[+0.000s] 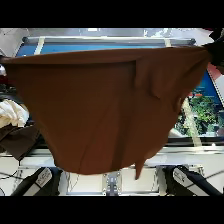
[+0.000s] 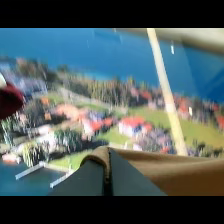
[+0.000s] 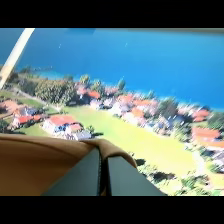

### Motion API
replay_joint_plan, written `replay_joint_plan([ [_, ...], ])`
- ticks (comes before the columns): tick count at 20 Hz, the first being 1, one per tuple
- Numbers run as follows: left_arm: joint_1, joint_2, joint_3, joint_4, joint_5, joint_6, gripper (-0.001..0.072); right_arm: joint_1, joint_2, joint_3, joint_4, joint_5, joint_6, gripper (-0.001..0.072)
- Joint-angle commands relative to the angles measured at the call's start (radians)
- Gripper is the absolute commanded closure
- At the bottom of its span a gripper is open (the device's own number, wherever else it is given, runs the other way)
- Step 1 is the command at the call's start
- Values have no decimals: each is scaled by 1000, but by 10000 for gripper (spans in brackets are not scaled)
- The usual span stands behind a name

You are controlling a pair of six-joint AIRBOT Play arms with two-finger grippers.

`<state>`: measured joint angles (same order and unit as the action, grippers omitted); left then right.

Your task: Fold the shirts.

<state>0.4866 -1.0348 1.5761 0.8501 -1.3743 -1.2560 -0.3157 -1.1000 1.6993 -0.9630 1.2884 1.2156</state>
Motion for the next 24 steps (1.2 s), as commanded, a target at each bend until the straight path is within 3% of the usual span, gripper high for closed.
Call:
replay_joint_plan([
  [1,-237,-246,-4,322,114,-60,696,25,-264,8,45,-6,-6,698],
  [3,-310,-390,-3,467,291,-171,696,56,-408,8,45,-27,-6,698],
  [5,-339,-512,-2,488,440,-226,696,91,-532,8,45,-104,-6,698],
  [8,-357,-617,0,481,539,-286,696,135,-647,8,51,-306,3,698],
  [11,-364,-625,-1,481,520,-285,695,148,-666,9,34,-376,2,697],
  [15,-392,-613,-32,544,320,-274,696,149,-667,9,-98,-267,35,698],
  [17,-431,-599,-111,624,335,-286,696,150,-667,-13,-169,-232,86,698],
  [24,-471,-600,-194,666,359,-335,696,150,-667,-257,-183,-215,79,698],
])
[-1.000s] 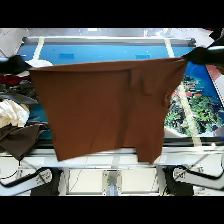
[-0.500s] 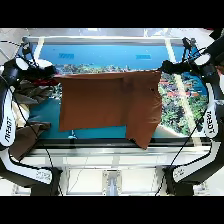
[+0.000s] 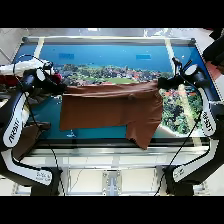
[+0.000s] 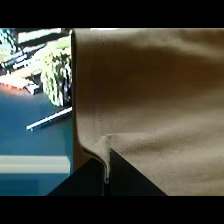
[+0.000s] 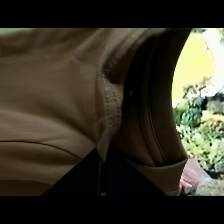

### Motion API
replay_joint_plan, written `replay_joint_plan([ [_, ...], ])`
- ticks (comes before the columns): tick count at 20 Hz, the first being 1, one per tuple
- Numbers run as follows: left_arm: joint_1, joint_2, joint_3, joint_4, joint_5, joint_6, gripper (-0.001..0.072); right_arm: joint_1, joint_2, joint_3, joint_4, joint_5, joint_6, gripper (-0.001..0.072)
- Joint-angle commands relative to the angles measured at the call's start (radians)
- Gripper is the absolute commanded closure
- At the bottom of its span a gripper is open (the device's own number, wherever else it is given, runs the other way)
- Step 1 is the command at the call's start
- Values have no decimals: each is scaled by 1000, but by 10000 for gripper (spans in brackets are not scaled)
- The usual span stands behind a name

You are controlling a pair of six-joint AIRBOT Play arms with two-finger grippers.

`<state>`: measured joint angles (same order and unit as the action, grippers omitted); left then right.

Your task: Fold the shirts.

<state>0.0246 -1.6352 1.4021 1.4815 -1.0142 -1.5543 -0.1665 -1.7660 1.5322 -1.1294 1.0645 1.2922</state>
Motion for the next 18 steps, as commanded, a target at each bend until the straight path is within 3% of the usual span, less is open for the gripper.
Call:
replay_joint_plan([
  [1,-10,0,-20,50,-5,-40,696,0,-1,-111,-17,7,-1,698],
  [7,-11,-32,-21,51,-69,-40,694,0,-2,-127,-16,-2,0,694],
  [8,-11,-35,-21,50,-71,-46,656,0,-2,-126,-13,10,0,662],
  [9,-11,-31,-21,39,-70,-47,476,0,0,-122,-2,29,0,501],
  [10,-11,-19,-20,32,-67,-47,211,-2,11,-110,13,53,-1,296],
  [11,-10,2,-19,34,-64,-47,130,-2,32,-93,15,84,-1,297],
  [16,51,291,-92,37,-78,-56,130,-72,322,-52,-158,261,-31,297],
  [18,95,467,-333,37,-27,-155,130,-150,456,-201,-128,296,-37,297],
])
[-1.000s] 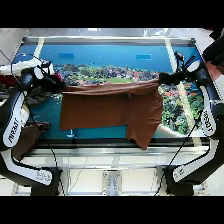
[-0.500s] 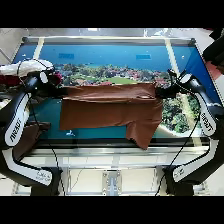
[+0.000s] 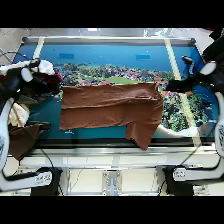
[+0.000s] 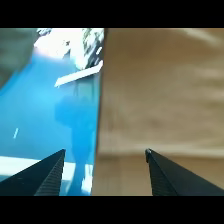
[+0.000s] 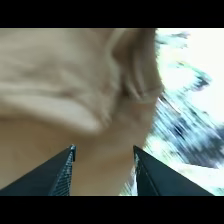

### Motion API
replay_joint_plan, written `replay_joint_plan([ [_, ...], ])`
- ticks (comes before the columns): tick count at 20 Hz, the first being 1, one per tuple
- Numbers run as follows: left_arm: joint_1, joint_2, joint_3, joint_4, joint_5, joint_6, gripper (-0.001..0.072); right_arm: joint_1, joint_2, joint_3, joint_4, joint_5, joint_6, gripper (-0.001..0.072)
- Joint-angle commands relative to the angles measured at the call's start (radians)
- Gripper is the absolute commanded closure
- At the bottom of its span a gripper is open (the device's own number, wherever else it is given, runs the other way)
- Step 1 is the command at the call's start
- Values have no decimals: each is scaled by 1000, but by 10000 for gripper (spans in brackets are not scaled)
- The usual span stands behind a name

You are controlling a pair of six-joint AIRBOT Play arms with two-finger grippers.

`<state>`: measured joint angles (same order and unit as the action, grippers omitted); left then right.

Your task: Fold the shirts.

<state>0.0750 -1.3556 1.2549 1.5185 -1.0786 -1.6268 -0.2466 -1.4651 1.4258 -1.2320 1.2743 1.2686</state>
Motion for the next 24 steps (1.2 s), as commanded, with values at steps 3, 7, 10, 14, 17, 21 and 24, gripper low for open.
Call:
replay_joint_plan([
  [3,92,446,-618,-6,206,-374,130,-154,343,-514,126,29,-8,296],
  [7,150,621,-906,-262,261,-472,130,-156,380,-864,239,2,-4,296],
  [10,152,615,-972,-378,332,-472,130,-136,378,-979,328,-88,-33,297],
  [14,151,573,-985,-468,433,-472,130,-101,378,-999,343,-115,-34,297],
  [17,149,513,-985,-505,472,-468,130,-102,381,-999,372,-116,-34,297],
  [21,149,437,-985,-628,538,-378,248,-102,381,-999,399,-116,-34,298],
  [24,149,422,-985,-663,548,-361,508,-102,381,-999,414,-116,-33,298],
])
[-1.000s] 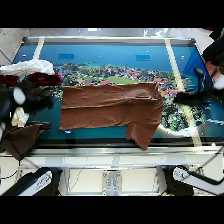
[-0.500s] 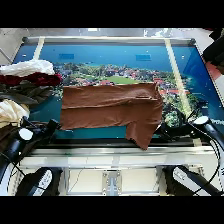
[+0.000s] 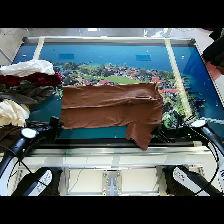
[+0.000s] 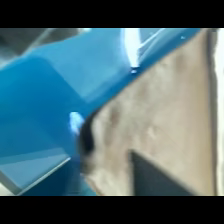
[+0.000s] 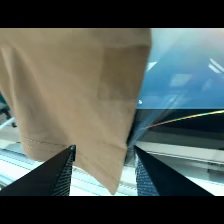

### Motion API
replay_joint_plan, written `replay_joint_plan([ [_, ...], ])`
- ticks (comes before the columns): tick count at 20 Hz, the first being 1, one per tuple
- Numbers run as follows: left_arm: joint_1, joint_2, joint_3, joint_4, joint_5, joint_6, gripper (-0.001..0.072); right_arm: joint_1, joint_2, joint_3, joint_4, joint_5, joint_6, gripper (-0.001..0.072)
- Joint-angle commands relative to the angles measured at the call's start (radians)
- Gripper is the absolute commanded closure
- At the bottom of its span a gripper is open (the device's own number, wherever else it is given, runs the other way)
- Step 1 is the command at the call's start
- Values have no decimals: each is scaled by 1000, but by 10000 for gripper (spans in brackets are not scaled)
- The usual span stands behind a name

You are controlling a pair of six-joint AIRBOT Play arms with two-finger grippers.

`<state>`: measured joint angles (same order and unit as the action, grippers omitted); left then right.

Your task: Fold the shirts.

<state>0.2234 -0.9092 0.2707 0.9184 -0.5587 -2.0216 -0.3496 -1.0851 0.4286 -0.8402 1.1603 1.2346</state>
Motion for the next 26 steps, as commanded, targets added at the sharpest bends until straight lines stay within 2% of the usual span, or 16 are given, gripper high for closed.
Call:
replay_joint_plan([
  [1,1,-24,0,-63,29,34,646,1,1,-2,29,-2,1,298],
  [2,1,-24,0,-63,29,49,693,2,0,-2,33,-3,1,298],
  [6,1,-24,0,-64,27,78,693,2,0,-2,35,-31,3,299],
  [11,1,-22,0,-63,21,78,693,2,0,-2,-87,-76,58,300],
  [14,1,-22,0,-63,21,78,693,2,-1,-2,-61,-92,56,302],
  [16,1,-22,0,-63,21,79,693,3,-8,-2,-32,-103,53,341],
  [19,1,-22,0,-63,21,78,693,87,-64,-2,18,-138,31,340],
  [24,1,-22,0,-63,21,78,693,164,-101,-2,42,-201,59,343],
  [25,1,-22,0,-63,21,78,693,164,-101,-2,45,-203,58,497],
  [26,1,-22,0,-64,21,78,693,164,-101,-2,53,-203,58,682],
])
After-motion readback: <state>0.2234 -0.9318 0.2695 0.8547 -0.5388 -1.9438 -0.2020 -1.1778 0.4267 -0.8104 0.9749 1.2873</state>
